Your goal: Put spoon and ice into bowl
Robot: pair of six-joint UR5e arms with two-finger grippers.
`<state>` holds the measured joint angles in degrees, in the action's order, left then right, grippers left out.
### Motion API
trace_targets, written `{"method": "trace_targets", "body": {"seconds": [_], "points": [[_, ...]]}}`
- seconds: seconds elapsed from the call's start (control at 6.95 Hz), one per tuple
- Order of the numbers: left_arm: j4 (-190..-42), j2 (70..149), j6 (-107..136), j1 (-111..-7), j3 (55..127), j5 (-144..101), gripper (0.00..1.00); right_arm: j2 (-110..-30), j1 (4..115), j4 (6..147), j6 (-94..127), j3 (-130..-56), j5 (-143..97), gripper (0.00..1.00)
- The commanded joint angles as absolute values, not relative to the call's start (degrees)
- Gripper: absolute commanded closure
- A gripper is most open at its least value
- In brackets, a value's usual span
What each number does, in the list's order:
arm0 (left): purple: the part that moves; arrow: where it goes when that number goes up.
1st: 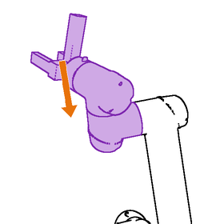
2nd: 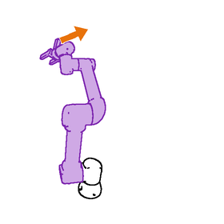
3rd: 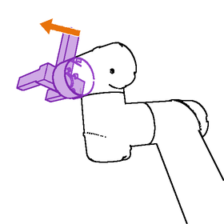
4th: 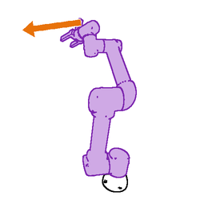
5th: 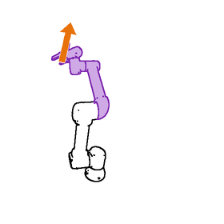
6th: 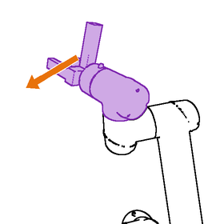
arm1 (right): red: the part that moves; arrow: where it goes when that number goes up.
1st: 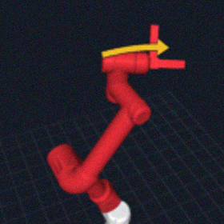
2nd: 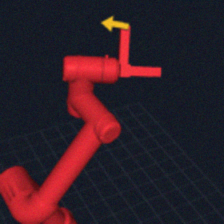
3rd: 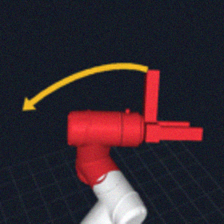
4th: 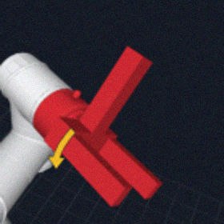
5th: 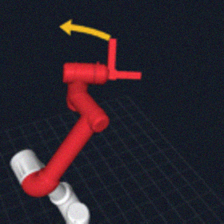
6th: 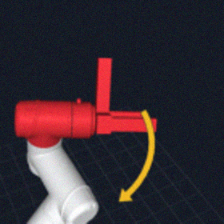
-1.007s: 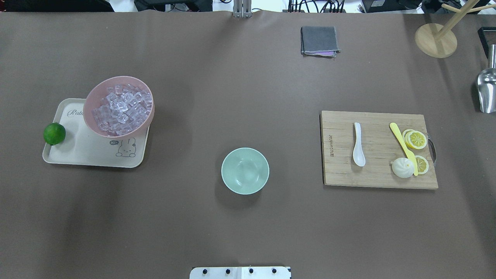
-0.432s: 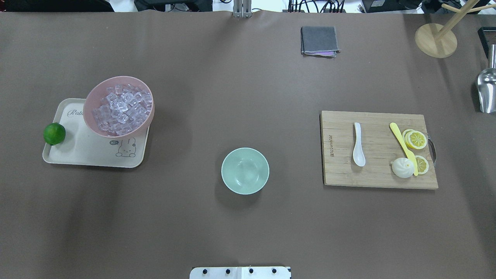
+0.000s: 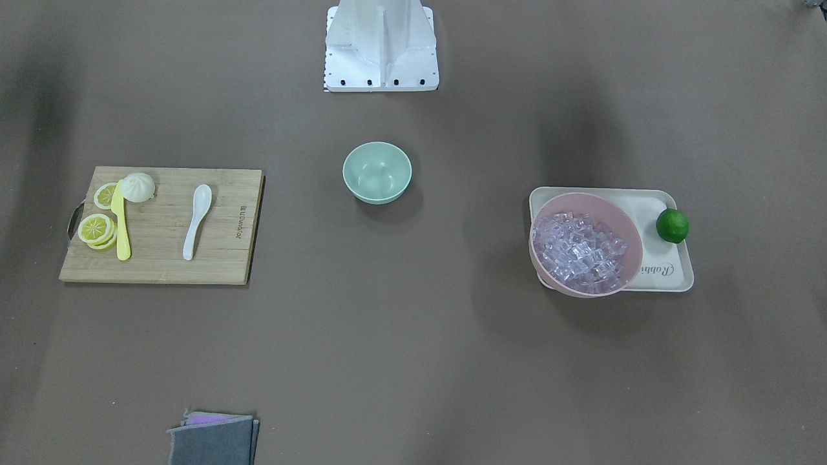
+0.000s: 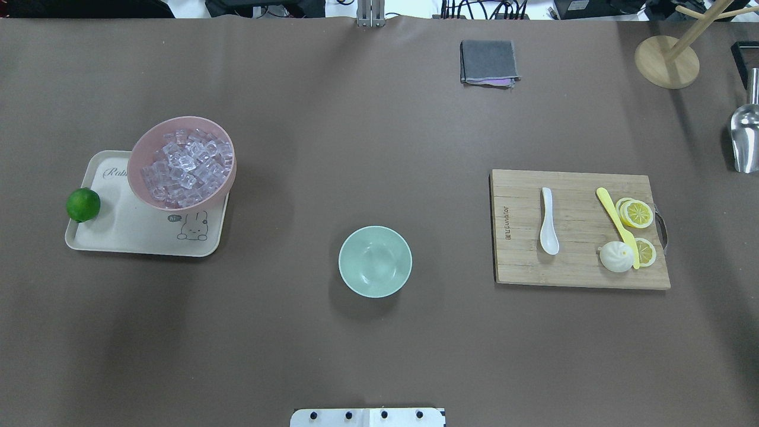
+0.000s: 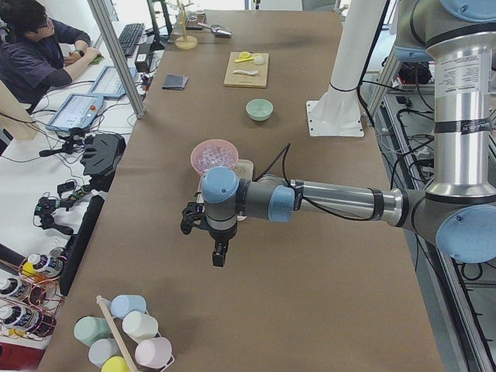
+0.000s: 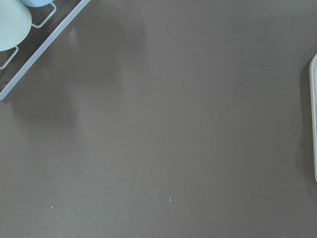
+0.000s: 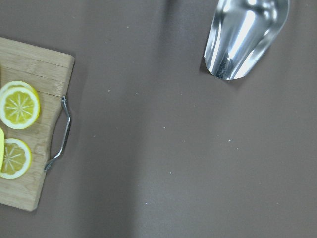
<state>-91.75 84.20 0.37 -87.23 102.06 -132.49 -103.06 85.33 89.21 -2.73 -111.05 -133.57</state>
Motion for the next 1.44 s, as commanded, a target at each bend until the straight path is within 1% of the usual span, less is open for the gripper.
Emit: {"method": "trace_targets", "body": {"seconds": [0.0,0.14,0.29,0.43,0.58,0.72,0.86,1.01,1.15,1.29], "points": [[-92.71,85.25,0.61,-87.45,104.66,-132.54,0.02,-102.40,85.34,88.95,-2.64,-115.73,-133.51,0.00],[-95.60,84.82,0.70,-87.71,106.07,-132.63,0.02,-102.31,85.43,88.16,-2.29,-118.54,-133.42,0.00],[-101.45,85.25,0.70,-87.71,105.21,-132.54,0.02,-101.00,85.43,88.15,-2.11,-117.96,-133.24,0.00],[-109.26,85.69,0.96,-87.71,101.03,-132.54,0.02,-100.81,85.52,86.15,-2.02,-117.95,-133.42,0.00],[-114.47,85.78,0.79,-87.71,99.33,-132.63,0.02,-101.68,85.52,81.70,-2.11,-117.25,-133.07,0.00],[-117.13,85.96,0.79,-87.63,98.79,-132.80,0.02,-101.78,85.52,77.56,-2.11,-114.81,-133.41,0.00],[-122.99,85.61,1.57,-87.54,99.31,-132.72,0.02,-101.17,85.43,74.65,-1.24,-114.00,-133.50,0.00],[-125.40,89.17,7.67,-84.93,99.23,-132.54,0.02,-100.12,83.69,74.01,4.77,-114.52,-133.59,0.00],[-125.77,91.30,10.95,-79.33,99.32,-132.71,0.02,-97.24,78.36,71.65,15.45,-114.61,-133.16,0.00],[-125.86,93.41,16.03,-76.49,99.75,-132.45,0.01,-94.34,73.26,69.37,25.65,-114.61,-131.41,0.00]]}}
